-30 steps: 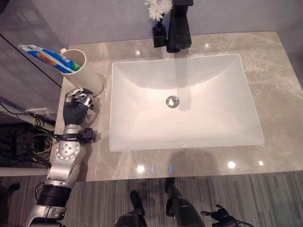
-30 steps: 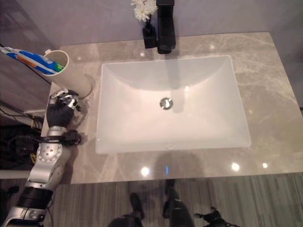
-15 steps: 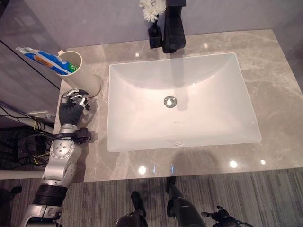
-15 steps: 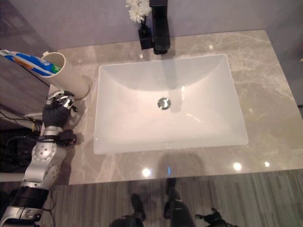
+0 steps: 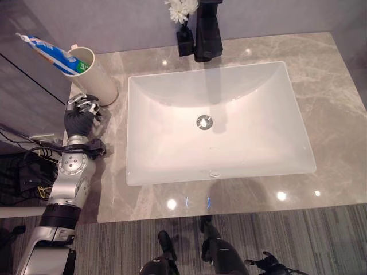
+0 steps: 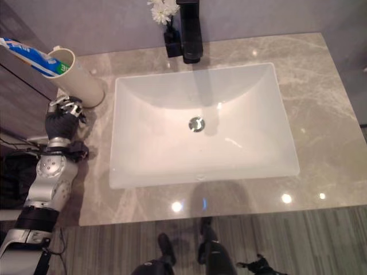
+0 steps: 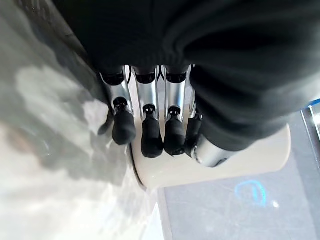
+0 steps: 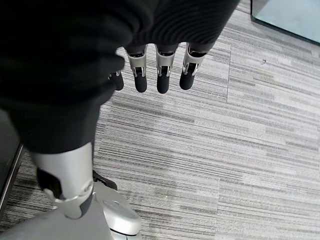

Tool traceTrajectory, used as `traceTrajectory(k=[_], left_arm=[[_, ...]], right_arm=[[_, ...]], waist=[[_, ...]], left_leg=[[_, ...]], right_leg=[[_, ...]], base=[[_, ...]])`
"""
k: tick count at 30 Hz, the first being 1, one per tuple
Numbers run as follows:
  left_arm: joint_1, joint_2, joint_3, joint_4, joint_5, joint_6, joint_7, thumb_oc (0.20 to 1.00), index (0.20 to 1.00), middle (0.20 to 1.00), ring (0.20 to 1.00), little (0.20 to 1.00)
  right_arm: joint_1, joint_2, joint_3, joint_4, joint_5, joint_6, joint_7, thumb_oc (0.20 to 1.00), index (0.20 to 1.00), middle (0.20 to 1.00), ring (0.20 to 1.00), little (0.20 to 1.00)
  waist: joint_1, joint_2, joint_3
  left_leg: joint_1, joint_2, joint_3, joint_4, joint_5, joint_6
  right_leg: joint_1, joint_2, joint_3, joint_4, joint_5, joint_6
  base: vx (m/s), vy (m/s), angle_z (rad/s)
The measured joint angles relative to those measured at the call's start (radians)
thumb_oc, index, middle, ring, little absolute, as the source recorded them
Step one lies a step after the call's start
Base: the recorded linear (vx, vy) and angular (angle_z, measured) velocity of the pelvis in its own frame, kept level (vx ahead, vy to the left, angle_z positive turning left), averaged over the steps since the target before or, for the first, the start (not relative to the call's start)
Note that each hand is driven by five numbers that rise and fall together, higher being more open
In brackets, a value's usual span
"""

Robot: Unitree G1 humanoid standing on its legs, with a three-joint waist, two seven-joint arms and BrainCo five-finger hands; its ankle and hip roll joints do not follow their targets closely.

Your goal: Put brush and paste in cup on sink, flatten towel.

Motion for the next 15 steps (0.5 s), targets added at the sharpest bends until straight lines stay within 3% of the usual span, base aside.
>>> traceTrajectory(k=[6, 15], left_arm=[[-0.087, 0.004, -0.019, 0.073, 0.002, -0.002, 0.017, 0.2, 0.2, 0.2, 0.2, 0.2], [-0.175, 0.079, -0.052, 0.16, 0.004, -0.003, 0.043, 0.2, 0.2, 0.2, 0.2, 0.2]], right_arm=[[0.0, 0.0, 0.002, -0.001, 0.0, -0.001, -0.001, 1.0, 1.0, 1.0, 1.0, 1.0], [0.002, 0.001, 0.003, -0.007, 0.001, -0.002, -0.002, 1.0, 1.0, 1.0, 1.0, 1.0]], waist=[[-0.013, -0.006, 0.002], [-0.035, -0.03, 0.013]], left_leg=[[-0.005, 0.0, 0.0, 0.0, -0.002, -0.002], [-0.008, 0.0, 0.005, 0.0, -0.003, -0.003]], right_leg=[[-0.005, 0.001, 0.001, 0.0, 0.0, 0.0], [-0.011, 0.002, 0.004, 0.0, 0.0, 0.0]], base=[[0.0, 0.0, 0.0], [0.0, 0.0, 0.0]])
